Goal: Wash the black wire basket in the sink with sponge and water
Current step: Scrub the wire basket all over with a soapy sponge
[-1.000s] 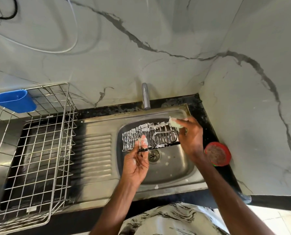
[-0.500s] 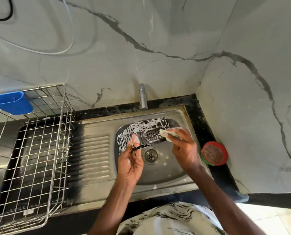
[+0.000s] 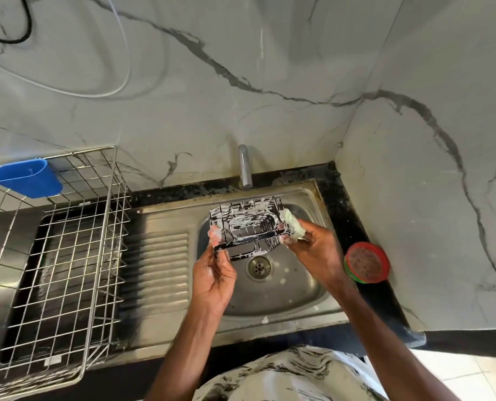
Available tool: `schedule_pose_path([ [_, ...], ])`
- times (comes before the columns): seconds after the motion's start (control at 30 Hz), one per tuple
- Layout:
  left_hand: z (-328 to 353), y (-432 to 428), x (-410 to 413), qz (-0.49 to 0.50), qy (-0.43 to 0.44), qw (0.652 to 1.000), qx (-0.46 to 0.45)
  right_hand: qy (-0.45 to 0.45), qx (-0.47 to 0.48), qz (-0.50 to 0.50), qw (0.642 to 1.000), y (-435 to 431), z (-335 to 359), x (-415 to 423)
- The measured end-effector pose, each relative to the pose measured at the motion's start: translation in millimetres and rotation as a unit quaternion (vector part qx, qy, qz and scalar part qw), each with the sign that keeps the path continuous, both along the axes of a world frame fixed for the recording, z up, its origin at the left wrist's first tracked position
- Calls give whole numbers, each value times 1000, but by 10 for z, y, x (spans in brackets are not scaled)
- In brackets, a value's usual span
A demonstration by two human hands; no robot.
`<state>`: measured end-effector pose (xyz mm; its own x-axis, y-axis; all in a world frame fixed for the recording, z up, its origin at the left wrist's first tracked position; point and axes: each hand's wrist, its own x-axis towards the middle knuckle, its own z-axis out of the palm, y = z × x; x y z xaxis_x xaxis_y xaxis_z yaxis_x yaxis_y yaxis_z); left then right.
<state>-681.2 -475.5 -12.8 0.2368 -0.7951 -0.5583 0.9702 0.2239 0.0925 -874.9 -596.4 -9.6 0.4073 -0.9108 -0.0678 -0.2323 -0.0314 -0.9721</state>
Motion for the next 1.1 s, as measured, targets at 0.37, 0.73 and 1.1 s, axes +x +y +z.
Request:
schedule_pose_path([
  [0.37, -11, -79, 103, -61, -29, 992, 108, 144, -47, -51, 987, 139, 34, 202],
  [0.73, -146, 235, 102, -124, -786, 530, 293, 262, -124, 57, 956, 94, 158, 421],
  [1.1, -178, -178, -451, -178, -577, 730, 319, 223, -128, 135, 957, 179, -4, 415],
])
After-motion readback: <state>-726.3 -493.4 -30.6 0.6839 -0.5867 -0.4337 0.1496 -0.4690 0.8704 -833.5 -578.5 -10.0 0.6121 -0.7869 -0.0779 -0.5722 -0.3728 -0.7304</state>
